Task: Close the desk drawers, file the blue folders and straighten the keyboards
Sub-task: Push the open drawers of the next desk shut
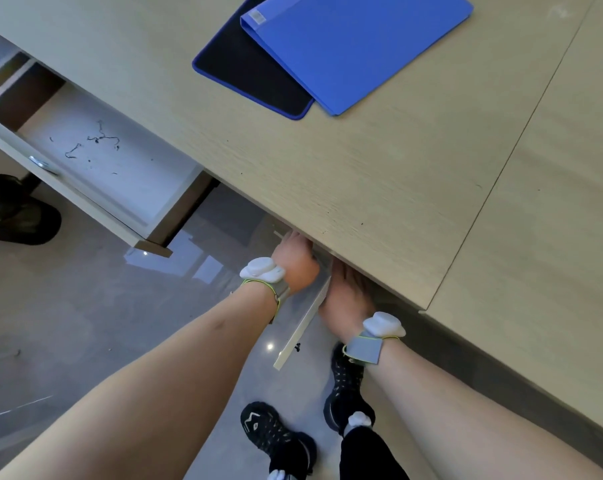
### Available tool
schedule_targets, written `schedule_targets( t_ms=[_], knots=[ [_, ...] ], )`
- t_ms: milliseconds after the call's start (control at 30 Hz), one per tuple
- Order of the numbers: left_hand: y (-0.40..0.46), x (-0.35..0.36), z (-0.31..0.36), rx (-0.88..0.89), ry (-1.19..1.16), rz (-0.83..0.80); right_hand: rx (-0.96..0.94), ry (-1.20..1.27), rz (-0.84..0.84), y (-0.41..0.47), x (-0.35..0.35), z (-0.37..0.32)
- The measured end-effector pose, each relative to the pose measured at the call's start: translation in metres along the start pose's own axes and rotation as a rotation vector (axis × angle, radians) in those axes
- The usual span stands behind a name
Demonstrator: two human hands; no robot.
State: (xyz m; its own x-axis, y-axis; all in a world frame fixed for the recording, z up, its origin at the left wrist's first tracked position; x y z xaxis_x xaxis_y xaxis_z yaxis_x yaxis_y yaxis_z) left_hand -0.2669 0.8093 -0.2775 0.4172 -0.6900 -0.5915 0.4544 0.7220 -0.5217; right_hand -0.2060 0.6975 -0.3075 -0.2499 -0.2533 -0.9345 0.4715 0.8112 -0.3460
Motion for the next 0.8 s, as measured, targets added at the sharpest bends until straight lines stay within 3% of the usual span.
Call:
schedule_targets(
  t_ms=[333, 567, 700, 800],
  knots=[
    [0.037, 0.024, -0.018, -0.047, 0.085, -0.104, 0.004, -0.05, -0.051, -0.001, 0.023, 0.015],
    [0.031, 0.014, -0.009, 0.07, 0.153, -0.061, -0.027, -0.126, -0.078, -0.004, 0.033, 0.014],
    [0.021, 0.001, -0.006, -0.021, 0.137, -0.06, -0.034, -0.11, -0.118, -0.009, 0.033, 0.006],
    [0.012, -0.015, -0.007, 0.044, 0.043, 0.004, -0.042, -0.079, -0.143, -0.012, 0.032, -0.001]
  ],
)
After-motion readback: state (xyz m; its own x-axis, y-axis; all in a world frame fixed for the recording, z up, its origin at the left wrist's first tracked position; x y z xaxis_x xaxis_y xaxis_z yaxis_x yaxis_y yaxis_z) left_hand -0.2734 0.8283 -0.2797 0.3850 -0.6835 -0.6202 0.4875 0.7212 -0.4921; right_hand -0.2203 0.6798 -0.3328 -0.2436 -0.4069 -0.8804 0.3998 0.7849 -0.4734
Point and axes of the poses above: each hand's wrist, its own y-axis towards the middle knuckle, its own x-axis out of the palm, z = x × y, the point moved 9 cm from there along y, towards the middle knuckle, and after that the axes turned 15 degrees about -y, right-handed, at the moved point
